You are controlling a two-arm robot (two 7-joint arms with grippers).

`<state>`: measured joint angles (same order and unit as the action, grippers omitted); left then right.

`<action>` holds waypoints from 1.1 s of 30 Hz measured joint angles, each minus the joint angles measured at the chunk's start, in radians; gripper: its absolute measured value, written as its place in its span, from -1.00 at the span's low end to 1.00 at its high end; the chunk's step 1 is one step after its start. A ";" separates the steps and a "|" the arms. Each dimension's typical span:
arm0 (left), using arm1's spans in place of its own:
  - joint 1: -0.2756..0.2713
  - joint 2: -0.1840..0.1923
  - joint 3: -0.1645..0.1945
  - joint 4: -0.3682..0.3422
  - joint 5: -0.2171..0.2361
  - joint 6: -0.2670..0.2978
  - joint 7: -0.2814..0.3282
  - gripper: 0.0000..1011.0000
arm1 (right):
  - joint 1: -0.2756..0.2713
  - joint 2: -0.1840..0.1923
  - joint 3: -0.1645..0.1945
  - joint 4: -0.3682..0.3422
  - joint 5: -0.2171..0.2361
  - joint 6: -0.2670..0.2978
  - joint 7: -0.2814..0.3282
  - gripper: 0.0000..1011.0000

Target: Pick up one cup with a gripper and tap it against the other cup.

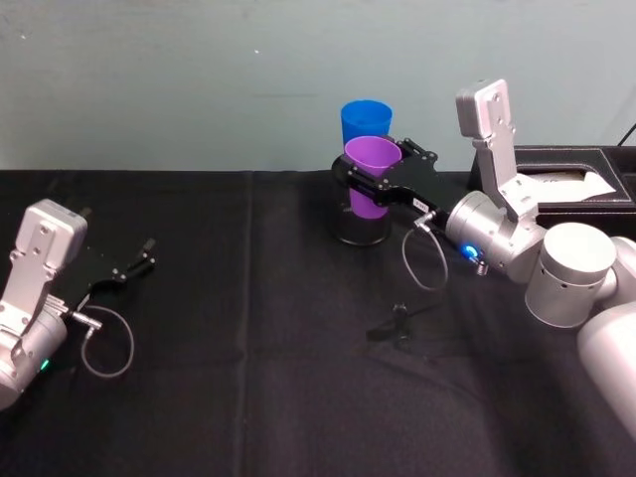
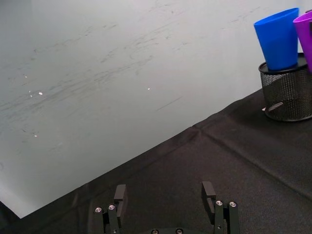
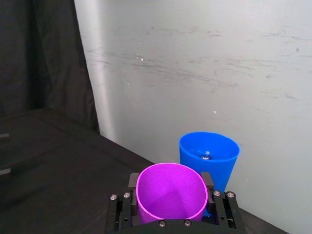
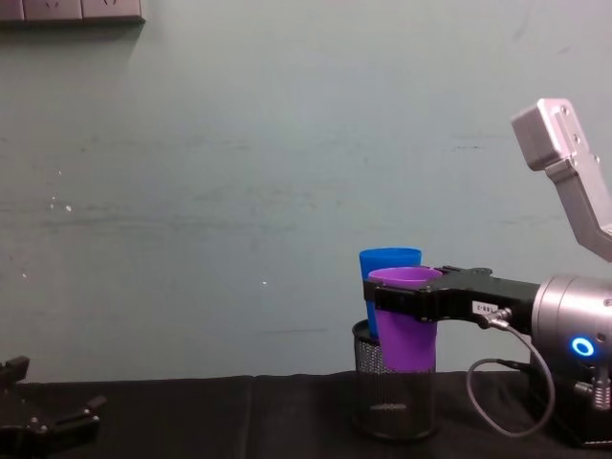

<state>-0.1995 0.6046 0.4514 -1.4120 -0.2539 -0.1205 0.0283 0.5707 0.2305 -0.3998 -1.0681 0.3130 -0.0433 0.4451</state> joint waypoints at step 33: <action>0.000 0.000 0.000 0.000 0.000 0.000 0.000 0.98 | 0.032 -0.022 0.020 0.030 -0.011 -0.009 0.002 0.50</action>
<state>-0.1995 0.6047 0.4514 -1.4120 -0.2539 -0.1205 0.0283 0.6032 0.2085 -0.3795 -1.0381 0.3021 -0.0519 0.4473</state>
